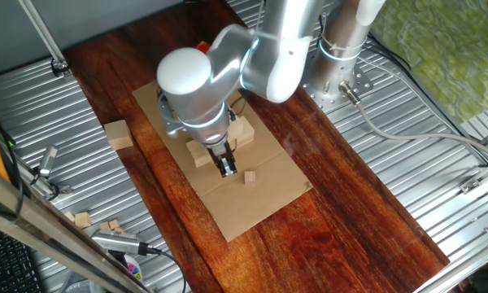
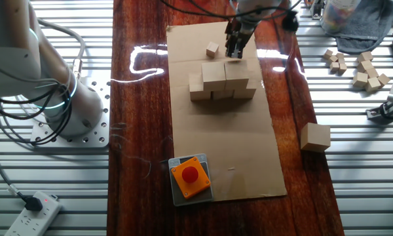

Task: Stack the blocks into a pyramid shape

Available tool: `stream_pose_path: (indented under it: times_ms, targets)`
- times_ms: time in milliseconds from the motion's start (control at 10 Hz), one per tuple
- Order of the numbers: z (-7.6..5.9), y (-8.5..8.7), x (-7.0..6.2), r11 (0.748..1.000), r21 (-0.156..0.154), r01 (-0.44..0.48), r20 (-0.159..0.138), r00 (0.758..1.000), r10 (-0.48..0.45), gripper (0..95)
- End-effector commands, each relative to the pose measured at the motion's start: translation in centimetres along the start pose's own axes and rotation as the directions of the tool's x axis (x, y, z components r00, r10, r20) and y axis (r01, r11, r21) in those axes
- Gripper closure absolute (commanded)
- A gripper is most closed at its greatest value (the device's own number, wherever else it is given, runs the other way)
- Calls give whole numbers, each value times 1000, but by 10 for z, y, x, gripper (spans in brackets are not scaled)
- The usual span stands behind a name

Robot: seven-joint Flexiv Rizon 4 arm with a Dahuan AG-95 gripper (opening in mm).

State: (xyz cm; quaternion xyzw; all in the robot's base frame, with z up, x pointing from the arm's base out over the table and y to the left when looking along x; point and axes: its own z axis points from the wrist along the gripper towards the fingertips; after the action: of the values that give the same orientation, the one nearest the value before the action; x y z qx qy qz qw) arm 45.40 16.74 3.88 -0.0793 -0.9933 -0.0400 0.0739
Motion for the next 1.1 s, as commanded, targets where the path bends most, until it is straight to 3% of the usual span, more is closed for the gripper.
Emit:
stream_pose_path:
  times_ms: [100, 400, 700, 900, 1100]
  targets:
    - [-2, 1, 1, 1000, 1, -1, -1, 1000, 1, 950]
    - [-3, 3, 1, 1000, 0, -2, -1, 1000, 2, 950]
    - [-4, 6, 0, 1000, -7, 13, -21, 1000, -13, 950]
    - [-4, 6, 0, 997, 21, 70, -21, 997, -70, 950]
    - [-4, 6, 0, 984, 31, 176, -37, 984, -175, 950]
